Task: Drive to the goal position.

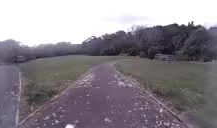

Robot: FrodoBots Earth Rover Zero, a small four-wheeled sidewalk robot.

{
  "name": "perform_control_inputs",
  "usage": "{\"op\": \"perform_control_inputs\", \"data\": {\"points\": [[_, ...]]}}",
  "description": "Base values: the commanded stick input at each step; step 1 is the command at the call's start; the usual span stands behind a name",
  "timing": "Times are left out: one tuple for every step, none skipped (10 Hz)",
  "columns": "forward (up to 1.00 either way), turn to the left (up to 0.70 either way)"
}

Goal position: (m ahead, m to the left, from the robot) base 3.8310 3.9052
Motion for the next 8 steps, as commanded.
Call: {"op": "perform_control_inputs", "data": {"points": [[0.00,0.45],[0.00,0.85],[0.00,0.85],[0.00,0.85],[0.01,0.83],[0.14,0.54],[0.33,0.46],[0.60,0.60]]}}
